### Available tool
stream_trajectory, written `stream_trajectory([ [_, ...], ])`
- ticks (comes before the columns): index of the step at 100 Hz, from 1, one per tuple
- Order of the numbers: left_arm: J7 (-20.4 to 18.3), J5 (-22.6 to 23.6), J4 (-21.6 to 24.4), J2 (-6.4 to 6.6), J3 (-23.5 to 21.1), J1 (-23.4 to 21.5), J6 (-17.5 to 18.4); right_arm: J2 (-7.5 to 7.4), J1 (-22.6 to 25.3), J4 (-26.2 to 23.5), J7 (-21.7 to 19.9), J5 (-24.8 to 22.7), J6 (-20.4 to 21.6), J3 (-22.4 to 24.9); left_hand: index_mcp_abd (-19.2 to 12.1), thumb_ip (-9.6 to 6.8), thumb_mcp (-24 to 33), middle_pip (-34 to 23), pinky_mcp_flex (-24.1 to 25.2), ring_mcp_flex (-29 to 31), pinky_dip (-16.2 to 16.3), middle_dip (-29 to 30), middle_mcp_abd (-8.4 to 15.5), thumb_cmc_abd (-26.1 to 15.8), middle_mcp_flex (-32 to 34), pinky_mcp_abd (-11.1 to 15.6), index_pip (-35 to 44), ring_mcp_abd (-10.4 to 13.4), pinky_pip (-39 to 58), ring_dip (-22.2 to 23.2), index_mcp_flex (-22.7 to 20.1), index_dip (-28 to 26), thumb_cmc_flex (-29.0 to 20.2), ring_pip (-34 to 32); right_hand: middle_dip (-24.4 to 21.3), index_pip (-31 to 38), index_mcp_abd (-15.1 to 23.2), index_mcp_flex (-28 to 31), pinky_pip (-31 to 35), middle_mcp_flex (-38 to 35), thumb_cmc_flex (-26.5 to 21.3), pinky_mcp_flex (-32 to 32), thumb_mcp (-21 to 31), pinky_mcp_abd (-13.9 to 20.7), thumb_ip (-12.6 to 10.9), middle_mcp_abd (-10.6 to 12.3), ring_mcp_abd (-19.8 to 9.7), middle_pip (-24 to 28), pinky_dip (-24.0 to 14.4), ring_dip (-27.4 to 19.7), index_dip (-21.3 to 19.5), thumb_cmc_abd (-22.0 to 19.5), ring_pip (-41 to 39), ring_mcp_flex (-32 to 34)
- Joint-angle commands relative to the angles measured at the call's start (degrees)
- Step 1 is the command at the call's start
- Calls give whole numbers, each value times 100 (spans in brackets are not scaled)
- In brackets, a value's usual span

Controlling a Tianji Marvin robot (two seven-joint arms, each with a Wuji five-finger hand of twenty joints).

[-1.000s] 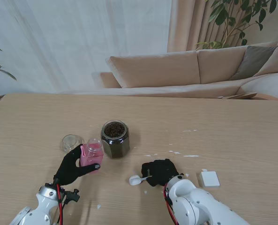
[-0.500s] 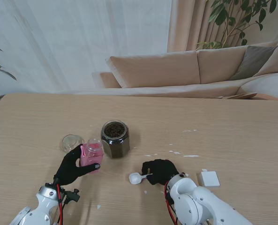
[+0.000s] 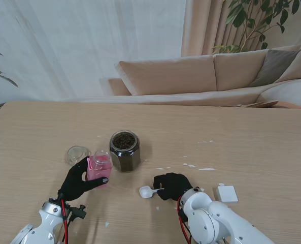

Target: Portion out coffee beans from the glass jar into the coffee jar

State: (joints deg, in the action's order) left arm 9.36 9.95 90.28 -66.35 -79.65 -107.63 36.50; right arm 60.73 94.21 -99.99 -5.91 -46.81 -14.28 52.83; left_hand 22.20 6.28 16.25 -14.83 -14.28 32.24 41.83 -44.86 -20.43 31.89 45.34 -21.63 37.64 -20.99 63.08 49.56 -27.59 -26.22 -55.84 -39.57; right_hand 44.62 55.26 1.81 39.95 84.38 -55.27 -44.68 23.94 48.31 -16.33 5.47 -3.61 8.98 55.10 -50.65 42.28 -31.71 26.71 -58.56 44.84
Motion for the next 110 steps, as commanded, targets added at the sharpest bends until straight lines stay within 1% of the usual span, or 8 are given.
stream_trajectory([
  [1,-66,15,21,-39,7,-26,24,15,42,-29,-67,14,40,12,-1220,-59,1503,-709,40,-21,19,-398,767,-894,461,136,1295,160,-1,85,-459,-279,-1591,-27,64,61,-70,68,292,122,74,45,-75,-49,-170,50,193,248,-143,127,125,-334,-176,-36],
  [8,-64,20,15,-39,5,-22,25,10,52,-44,-83,4,68,32,-1223,-57,1504,-710,38,-22,20,-398,771,-891,464,136,1294,161,0,85,-458,-279,-1588,-26,-10,-33,-113,77,418,157,109,73,-233,-17,-167,-41,245,155,-203,141,358,-469,-216,-62],
  [12,-64,22,12,-39,3,-19,25,9,59,-47,-84,2,84,43,-1223,-58,1508,-708,33,-15,20,-397,767,-889,460,141,1294,164,2,86,-458,-280,-1590,-28,-52,-62,-98,92,469,156,126,77,-283,4,-177,14,276,107,-228,142,445,-522,-235,-81],
  [43,-78,19,-3,-36,-6,-7,33,8,86,-44,-81,43,198,90,-1221,-55,1522,-709,36,-16,23,-396,767,-882,462,136,1291,158,5,89,-457,-280,-1585,-27,-371,-249,197,95,985,320,245,292,-254,207,-323,8,362,-249,-436,177,875,-601,-626,-119],
  [58,-81,20,-10,-35,-7,1,37,16,87,-36,-55,65,192,94,-1220,-54,1524,-707,37,-23,24,-393,768,-883,462,130,1287,161,8,88,-452,-279,-1582,-24,-3,-7,271,20,1532,429,225,945,-264,382,-324,45,114,283,-779,538,500,-561,-1687,275],
  [76,-82,22,-16,-35,-9,8,38,18,86,-62,-73,93,103,79,-1226,-53,1521,-705,40,-20,24,-394,771,-886,455,130,1288,159,7,87,-454,-280,-1578,-26,381,337,144,8,1849,293,236,1416,-234,413,-329,106,-72,804,-892,715,1,-533,-2218,639],
  [88,-80,23,-16,-36,-12,9,40,27,88,-68,-58,120,57,71,-1225,-52,1516,-705,42,-28,25,-394,771,-894,455,133,1286,163,7,84,-450,-280,-1575,-23,662,519,62,-70,1997,262,266,1612,-165,438,-415,125,-236,1089,-879,848,-390,-521,-2458,793],
  [110,-84,32,-9,-33,-13,7,42,40,183,-224,12,126,120,179,-1229,-54,1508,-702,42,-34,26,-393,775,-893,451,128,1285,164,9,82,-448,-281,-1577,-22,706,452,92,36,2065,206,299,1685,-73,424,-452,70,-205,1078,-866,895,-355,-439,-2505,840],
])
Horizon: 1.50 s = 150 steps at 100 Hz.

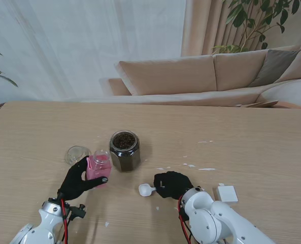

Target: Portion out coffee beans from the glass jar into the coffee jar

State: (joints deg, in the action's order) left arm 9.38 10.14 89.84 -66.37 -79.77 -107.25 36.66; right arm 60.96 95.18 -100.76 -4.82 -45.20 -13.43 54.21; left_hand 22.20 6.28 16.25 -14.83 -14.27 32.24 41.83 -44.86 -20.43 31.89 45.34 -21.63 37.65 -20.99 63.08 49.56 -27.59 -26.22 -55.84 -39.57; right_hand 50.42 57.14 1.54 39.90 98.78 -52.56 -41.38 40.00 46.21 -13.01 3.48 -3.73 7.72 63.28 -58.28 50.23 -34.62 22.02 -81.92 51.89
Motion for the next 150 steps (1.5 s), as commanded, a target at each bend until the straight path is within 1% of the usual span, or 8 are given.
stream_trajectory([
  [1,-87,13,36,-31,-2,-32,26,18,94,-163,-98,-43,40,52,-1229,-54,1507,-702,41,-34,26,-394,775,-890,451,128,1285,162,9,82,-448,-282,-1577,-22,123,256,124,42,624,-65,-33,75,134,92,-249,81,-76,253,-101,99,-56,33,-165,132],
  [34,-175,-28,103,-9,-41,-86,33,-18,219,-994,-365,-615,146,584,-1224,-58,1475,-678,64,-81,21,-389,777,-906,416,144,1254,171,-8,67,-415,-270,-1566,-7,73,99,253,187,627,-88,-106,84,35,82,-207,30,11,131,-90,96,78,51,-114,124],
  [50,-217,-22,170,4,-67,-138,-21,-24,-35,-1205,-548,-834,170,714,-1220,-64,1455,-667,71,-84,22,-388,766,-913,407,142,1240,165,-10,62,-412,-270,-1574,-14,60,62,265,207,628,-101,-105,103,17,84,-198,39,12,101,-81,98,91,44,-112,125],
  [66,-209,22,194,6,-78,-148,-49,-4,-479,-1202,-615,-831,120,673,-1205,-69,1451,-660,75,-88,26,-390,758,-913,399,142,1227,151,-6,59,-413,-276,-1585,-22,56,53,251,208,629,-108,-114,111,2,86,-189,43,12,85,-72,100,79,32,-111,125],
  [82,-244,50,282,19,-104,-202,-169,25,-1084,-960,-619,-761,92,437,-1185,-68,1448,-657,79,-98,31,-391,738,-919,402,129,1218,141,0,57,-419,-279,-1591,-28,50,52,263,199,642,-124,-113,147,-17,104,-184,66,12,64,-57,102,41,14,-110,125],
  [109,-470,209,386,92,-277,-254,-230,78,-2120,-254,-632,-579,118,-161,-1170,-68,1436,-621,93,-137,30,-384,736,-928,362,138,1167,139,-8,36,-392,-278,-1593,-9,56,42,283,182,647,-121,-112,155,-42,130,-187,87,-11,52,-35,89,3,-11,-80,146],
  [120,-559,290,472,122,-375,-270,-222,118,-2468,42,-557,-453,162,-440,-1176,-67,1424,-616,97,-136,27,-391,734,-939,355,146,1141,145,-16,33,-383,-280,-1592,-13,63,39,289,177,651,-120,-116,161,-50,145,-189,102,-18,51,-23,86,-16,-19,-72,151],
  [150,-501,562,607,128,-485,-255,-249,239,-3248,763,-312,-315,278,-1227,-1178,-76,1391,-597,84,-145,29,-398,735,-947,353,148,1123,148,-13,16,-387,-302,-1598,-10,78,23,321,160,661,-119,-95,188,-78,185,-195,137,-67,41,8,72,-39,-46,-46,179],
])
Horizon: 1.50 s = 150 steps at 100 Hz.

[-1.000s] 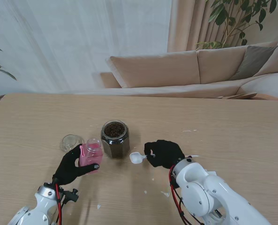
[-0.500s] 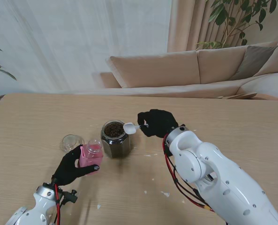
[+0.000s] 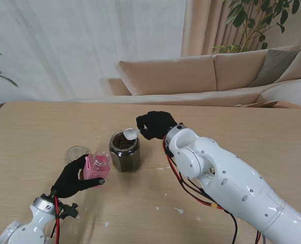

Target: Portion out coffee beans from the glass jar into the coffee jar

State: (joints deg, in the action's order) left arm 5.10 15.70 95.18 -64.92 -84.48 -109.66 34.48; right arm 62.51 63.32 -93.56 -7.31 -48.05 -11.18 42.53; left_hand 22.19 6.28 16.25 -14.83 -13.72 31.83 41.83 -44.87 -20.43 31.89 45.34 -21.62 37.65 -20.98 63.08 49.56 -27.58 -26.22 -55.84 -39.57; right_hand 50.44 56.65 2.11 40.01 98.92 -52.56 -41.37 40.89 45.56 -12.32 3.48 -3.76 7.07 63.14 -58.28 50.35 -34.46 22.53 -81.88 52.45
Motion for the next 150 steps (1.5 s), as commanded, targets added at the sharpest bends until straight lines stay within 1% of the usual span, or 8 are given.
stream_trajectory([
  [1,-73,8,75,-16,-15,-11,-35,87,-80,56,-55,-34,55,-81,-1177,-77,1391,-596,32,-103,29,-397,737,-950,350,145,1120,149,-15,17,-386,-301,-1598,-11,77,72,265,149,647,-119,-93,100,-14,118,-195,140,-4,56,9,59,-56,-97,-49,124],
  [34,-79,29,124,-16,-59,18,-104,127,-366,247,72,-253,152,-469,-1175,-82,1380,-586,32,-115,28,-406,734,-956,346,146,1101,145,-23,11,-389,-317,-1603,-9,93,60,345,168,661,-129,-74,130,-11,172,-218,163,-57,42,62,50,-73,-97,-27,147],
  [74,-74,21,155,-20,-66,25,-161,113,-576,437,349,-978,254,-777,-1169,-86,1364,-582,40,-109,25,-410,729,-958,351,137,1077,144,-35,3,-388,-329,-1606,-13,99,10,459,207,667,-142,-32,173,3,240,-235,213,-122,30,127,37,-89,-83,8,177],
  [80,-79,6,150,-20,-73,32,-161,113,-617,482,383,-1042,256,-823,-1169,-87,1363,-580,41,-115,24,-410,731,-959,348,145,1074,148,-37,2,-389,-332,-1607,-11,93,3,462,210,675,-146,-29,176,11,251,-233,146,-123,12,146,37,-98,-85,10,178],
  [89,-82,-8,145,-21,-82,41,-152,116,-698,561,406,-1102,271,-920,-1174,-87,1360,-580,40,-112,25,-411,737,-958,351,145,1071,152,-37,2,-393,-338,-1606,-12,101,-10,474,208,684,-163,-22,177,7,259,-229,258,-129,7,168,38,-104,-88,11,182],
  [101,-88,-33,135,-22,-94,46,-131,123,-816,682,435,-1163,304,-1072,-1177,-88,1360,-580,36,-116,26,-413,734,-960,352,144,1062,145,-36,1,-392,-344,-1608,-11,104,-13,514,209,686,-169,-14,189,4,280,-230,283,-155,-1,183,35,-113,-94,20,193],
  [120,-77,-36,109,-25,-113,42,-110,123,-929,757,331,-1117,356,-1212,-1173,-90,1360,-580,38,-113,25,-415,732,-954,354,140,1052,147,-41,-1,-395,-362,-1609,-10,112,-29,601,227,691,-169,3,198,8,316,-247,304,-185,-15,211,32,-127,-95,32,203],
  [150,-85,-46,95,-25,-131,36,-105,133,-971,644,-173,-477,287,-1181,-1175,-90,1364,-573,35,-116,27,-412,736,-955,348,142,1036,148,-40,-1,-395,-379,-1609,-7,135,-50,622,277,698,-175,-11,182,27,318,-275,291,-166,-12,235,45,-161,-77,25,179],
])
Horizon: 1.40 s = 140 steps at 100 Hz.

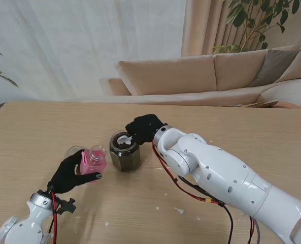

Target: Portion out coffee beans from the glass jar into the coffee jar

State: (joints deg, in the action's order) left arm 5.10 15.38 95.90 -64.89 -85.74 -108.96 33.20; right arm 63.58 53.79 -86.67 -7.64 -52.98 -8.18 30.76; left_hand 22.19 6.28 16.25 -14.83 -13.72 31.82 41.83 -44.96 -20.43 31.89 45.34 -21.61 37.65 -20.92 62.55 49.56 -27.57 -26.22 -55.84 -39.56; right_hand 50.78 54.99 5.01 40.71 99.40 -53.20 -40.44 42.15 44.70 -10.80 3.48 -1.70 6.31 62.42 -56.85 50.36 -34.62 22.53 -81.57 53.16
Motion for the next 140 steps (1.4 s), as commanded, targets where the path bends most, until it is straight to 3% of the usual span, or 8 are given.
stream_trajectory([
  [1,-86,-16,23,-28,-6,-35,22,26,-22,-47,-154,34,-15,-4,-1175,-89,1363,-574,35,-118,27,-404,734,-955,350,141,1036,143,13,-1,-396,-379,-1607,-6,101,114,334,208,650,-112,-105,55,113,166,-276,85,-90,60,91,44,-146,-78,-7,107],
  [13,-89,-20,10,-28,-6,-28,28,37,-67,-55,-318,325,-61,-6,-1172,-89,1364,-574,35,-115,27,-404,735,-955,347,141,1032,143,12,0,-397,-382,-1608,-7,114,88,319,220,650,-122,-114,43,120,162,-285,73,-85,64,98,54,-159,-70,-15,109],
  [16,-93,-23,8,-27,-6,-26,29,42,-81,-56,-358,401,-94,-9,-1175,-89,1363,-575,37,-118,27,-404,733,-957,349,143,1032,142,11,0,-398,-383,-1607,-6,123,76,300,228,651,-105,-116,32,123,154,-288,-29,-80,62,100,63,-166,-64,-22,107],
  [21,-96,-21,3,-26,-7,-24,31,46,-104,-61,-425,506,-155,-15,-1176,-89,1361,-570,38,-120,26,-401,736,-959,340,146,1027,141,10,-2,-394,-382,-1604,-5,140,61,297,238,665,-131,-110,29,124,138,-289,63,-91,76,93,74,-175,-65,-38,131],
  [25,-98,-18,-3,-25,-7,-20,32,52,-117,-63,-474,611,-206,-11,-1172,-89,1360,-573,38,-120,26,-403,738,-959,346,147,1025,141,9,-2,-394,-382,-1605,-6,151,54,267,248,676,-133,-117,33,134,131,-295,-21,-88,82,86,82,-177,-52,-48,135],
  [69,-107,-9,-28,-23,0,6,12,63,-136,-162,-945,1656,-964,187,-1178,-89,1367,-576,32,-112,27,-401,742,-956,348,141,1019,142,9,-2,-402,-393,-1607,-9,228,54,44,336,807,-284,-121,228,266,52,-291,-40,-57,177,54,134,-130,56,-207,319],
  [116,-38,8,-133,-38,206,139,-131,94,32,-238,-999,2423,-1392,526,-1187,-87,1371,-582,29,-97,31,-411,747,-948,357,149,1034,146,17,11,-406,-406,-1616,-15,246,78,-59,354,891,-335,-138,335,314,9,-271,-66,-5,219,52,147,-118,89,-302,392],
  [140,7,21,-193,-48,290,229,-150,83,201,-446,-944,2466,-1468,727,-1199,-86,1376,-581,25,-90,33,-417,763,-945,364,159,1054,166,19,18,-399,-408,-1616,-11,253,91,-68,349,902,-329,-148,334,309,-12,-262,-79,6,233,49,148,-123,84,-324,384],
])
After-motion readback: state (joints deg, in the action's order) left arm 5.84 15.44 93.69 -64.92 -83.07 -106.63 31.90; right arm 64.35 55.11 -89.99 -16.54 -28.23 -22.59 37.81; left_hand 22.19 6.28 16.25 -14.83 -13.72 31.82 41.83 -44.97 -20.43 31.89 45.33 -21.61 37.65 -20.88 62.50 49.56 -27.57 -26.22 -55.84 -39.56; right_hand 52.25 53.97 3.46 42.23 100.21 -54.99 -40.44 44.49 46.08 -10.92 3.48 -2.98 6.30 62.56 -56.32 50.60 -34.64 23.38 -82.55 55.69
